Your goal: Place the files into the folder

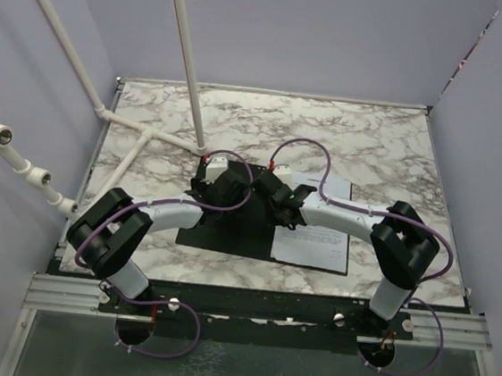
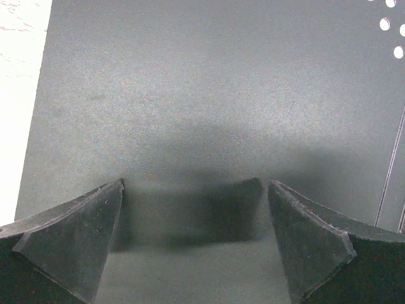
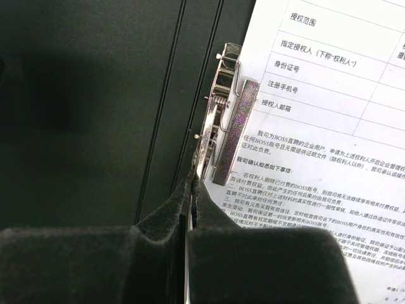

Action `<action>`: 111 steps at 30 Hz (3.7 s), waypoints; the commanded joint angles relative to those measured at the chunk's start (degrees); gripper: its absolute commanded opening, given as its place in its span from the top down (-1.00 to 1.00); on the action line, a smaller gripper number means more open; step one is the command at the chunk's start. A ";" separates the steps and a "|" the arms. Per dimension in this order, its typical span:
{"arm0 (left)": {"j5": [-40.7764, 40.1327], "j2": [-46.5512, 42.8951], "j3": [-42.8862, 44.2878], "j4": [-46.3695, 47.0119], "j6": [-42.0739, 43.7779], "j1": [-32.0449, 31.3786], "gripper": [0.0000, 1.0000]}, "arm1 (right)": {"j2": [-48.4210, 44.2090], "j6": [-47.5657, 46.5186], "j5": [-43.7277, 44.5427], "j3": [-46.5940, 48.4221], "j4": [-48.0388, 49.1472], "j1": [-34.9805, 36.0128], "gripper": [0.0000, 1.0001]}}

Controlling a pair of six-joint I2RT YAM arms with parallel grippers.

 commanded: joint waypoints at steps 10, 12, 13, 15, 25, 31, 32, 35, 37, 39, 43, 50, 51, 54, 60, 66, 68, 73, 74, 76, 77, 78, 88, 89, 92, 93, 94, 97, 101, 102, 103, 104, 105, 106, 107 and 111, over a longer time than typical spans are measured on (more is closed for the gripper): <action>14.53 6.07 -6.75 -8.22 -6.86 0.15 -0.96 | 2.78 1.55 0.82 -6.59 -5.85 -0.15 0.99; 14.74 6.08 -6.93 -7.99 -6.86 0.20 -0.97 | 2.35 1.99 -1.44 -7.41 -3.51 -0.15 0.99; 14.85 6.13 -6.93 -7.86 -6.86 0.18 -0.97 | 2.33 2.32 -2.17 -7.70 -2.71 -0.15 0.99; 15.26 6.08 -7.10 -7.60 -6.94 0.13 -0.97 | 2.70 2.87 -3.17 -7.82 -1.72 -0.15 0.99; 16.33 6.17 -7.62 -6.49 -6.51 -0.01 -0.96 | 1.58 4.65 -9.20 -7.82 2.81 -0.15 0.99; 16.81 6.18 -7.78 -6.14 -6.85 -0.59 -0.96 | 1.75 5.13 -8.80 -5.99 2.88 -0.15 0.99; 16.82 6.05 -7.87 -6.14 -6.90 -0.65 -0.96 | 1.33 5.28 -8.98 -5.93 3.24 -0.15 0.99; 16.73 5.85 -8.22 -5.98 -7.02 -0.81 -0.96 | 0.03 5.64 -9.80 -5.76 4.05 -0.15 1.00; 16.73 5.84 -8.25 -6.00 -7.03 -0.83 -0.97 | -0.72 5.96 -10.18 -5.41 4.22 -0.15 1.00; 16.79 5.75 -8.24 -5.96 -7.19 -0.89 -0.97 | -1.53 6.23 -10.84 -5.34 4.62 -0.15 0.99; 16.81 5.52 -8.32 -5.87 -7.20 -0.92 -0.96 | -3.12 6.68 -10.48 -5.00 4.66 -0.15 0.99; 16.81 5.17 -8.67 -5.87 -7.08 -0.99 -0.96 | -6.48 6.74 -8.00 -4.15 3.32 -0.15 0.99; 16.86 5.11 -8.61 -5.87 -7.08 -0.94 -0.97 | -6.91 6.68 -7.51 -3.96 2.91 -0.15 0.99; 17.47 4.90 -8.46 -5.85 -7.12 -0.96 -0.97 | -8.32 6.23 -6.46 -3.12 1.70 -0.15 0.99; 19.50 1.88 -8.00 -6.12 -6.52 -1.00 -0.97 | -12.93 4.80 -1.21 -2.96 -2.14 -0.24 0.75; 20.68 -4.85 -5.28 -10.80 -5.82 -0.96 -0.98 | -19.44 3.96 5.71 -5.43 -7.99 -0.37 -0.05; 19.18 -8.53 -3.87 -13.60 -5.40 -0.94 -0.98 | -22.40 4.30 7.80 -7.26 -9.91 -1.04 -0.29; 13.88 -15.39 1.12 -21.56 -3.34 -0.67 -0.98 | -29.31 4.03 9.81 -11.97 -12.35 -4.04 -0.63; 13.00 -16.46 2.19 -23.15 -2.86 -0.59 -0.98 | -30.35 3.89 9.83 -12.70 -12.47 -4.63 -0.66; 11.60 -18.39 4.24 -25.56 -1.64 -0.11 -0.98 | -32.10 3.41 9.22 -13.99 -12.32 -6.01 -0.73; 10.78 -19.26 5.02 -26.81 -1.22 0.10 -0.98 | -32.79 2.76 7.95 -14.54 -11.58 -6.52 -0.75; 9.81 -19.99 5.63 -27.99 -0.75 0.41 -0.98 | -33.18 2.02 6.16 -14.80 -10.47 -6.97 -0.77; 2.09 -27.61 9.86 -37.10 2.99 3.09 -0.98 | -22.34 0.22 -3.95 -9.75 -2.21 -7.19 -0.78; 2.03 -28.33 9.94 -37.42 3.11 3.18 -0.98 | -20.51 0.05 -3.91 -8.68 -1.96 -7.21 -0.78; 2.45 -30.21 9.92 -37.94 3.48 3.33 -0.98 | -15.22 -0.11 -3.61 -5.17 -1.14 -7.22 -0.72; 2.79 -30.75 9.83 -37.96 3.70 3.33 -0.98 | -13.89 -0.05 -3.52 -4.19 -0.79 -7.19 -0.68; 3.16 -31.28 9.79 -37.95 3.96 3.30 -0.98 | -12.57 -0.12 -3.66 -3.41 -0.23 -7.19 -0.65; 4.20 -32.66 9.69 -37.95 4.73 3.29 -0.98 | -8.17 -0.01 -3.29 -0.34 -0.19 -7.20 -0.56; 4.86 -34.04 9.69 -37.95 5.89 3.30 -0.98 | -2.92 0.76 -0.92 2.53 -1.57 -7.22 -0.50; 4.98 -34.47 9.63 -37.95 6.11 3.32 -0.98 | -2.03 0.97 -0.39 2.81 -1.73 -7.23 -0.48; 5.09 -34.76 9.56 -38.00 6.22 3.30 -0.98 | -1.24 1.24 -0.08 3.08 -1.90 -7.24 -0.44; 5.20 -35.03 9.52 -37.97 6.31 3.30 -0.98 | -0.37 1.42 0.11 3.28 -2.10 -7.24 -0.42; 5.30 -35.26 9.45 -37.92 6.40 3.25 -0.98 | 0.30 1.66 0.48 3.41 -2.14 -7.27 -0.38; 5.32 -35.36 9.43 -37.95 6.48 3.28 -0.98 | 0.88 1.97 0.76 3.51 -2.21 -7.22 -0.34; 5.30 -35.34 9.43 -37.90 6.58 3.25 -0.98 | 1.41 2.20 1.10 3.64 -2.34 -7.20 -0.31; 6.07 -35.33 9.01 -37.48 6.85 3.29 -0.98 | 2.94 2.93 1.84 4.11 -3.07 -7.23 -0.16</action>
